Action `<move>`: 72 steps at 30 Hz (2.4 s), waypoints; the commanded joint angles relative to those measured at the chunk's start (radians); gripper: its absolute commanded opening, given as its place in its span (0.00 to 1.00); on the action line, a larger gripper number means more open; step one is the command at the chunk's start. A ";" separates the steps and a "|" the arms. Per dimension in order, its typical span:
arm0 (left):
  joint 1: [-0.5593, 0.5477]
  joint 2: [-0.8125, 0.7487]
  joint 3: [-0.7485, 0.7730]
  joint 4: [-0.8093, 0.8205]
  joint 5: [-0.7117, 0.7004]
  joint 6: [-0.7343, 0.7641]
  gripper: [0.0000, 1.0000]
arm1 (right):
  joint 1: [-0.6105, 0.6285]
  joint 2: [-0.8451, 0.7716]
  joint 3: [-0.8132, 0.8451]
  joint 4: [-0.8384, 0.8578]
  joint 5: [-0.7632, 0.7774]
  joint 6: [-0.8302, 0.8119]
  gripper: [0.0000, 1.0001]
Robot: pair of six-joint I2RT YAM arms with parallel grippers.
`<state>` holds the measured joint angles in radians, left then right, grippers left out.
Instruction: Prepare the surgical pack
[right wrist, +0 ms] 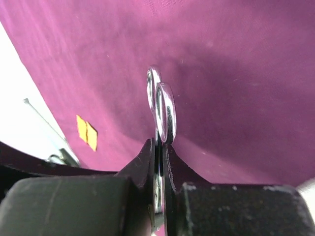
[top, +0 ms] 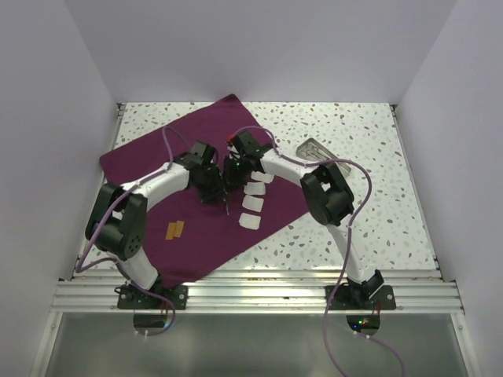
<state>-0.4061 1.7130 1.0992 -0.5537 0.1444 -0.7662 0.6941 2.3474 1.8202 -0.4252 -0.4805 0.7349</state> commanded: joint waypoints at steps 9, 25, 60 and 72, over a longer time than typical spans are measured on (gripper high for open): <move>0.000 -0.191 -0.021 0.074 0.050 0.102 0.70 | -0.232 -0.286 0.108 -0.305 0.371 -0.475 0.00; 0.000 -0.155 -0.091 0.123 0.178 0.191 0.64 | -0.444 -0.139 0.168 -0.316 0.767 -1.083 0.00; -0.010 -0.191 -0.145 0.063 0.245 0.196 0.67 | -0.444 -0.122 0.322 -0.541 0.661 -0.758 0.50; -0.077 -0.112 -0.206 0.187 0.311 0.111 0.55 | -0.392 -0.585 -0.200 -0.331 0.129 -0.494 0.52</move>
<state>-0.4690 1.5898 0.9119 -0.4328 0.4274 -0.6189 0.2920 1.8420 1.6962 -0.8047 -0.2138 0.1905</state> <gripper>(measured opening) 0.557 0.522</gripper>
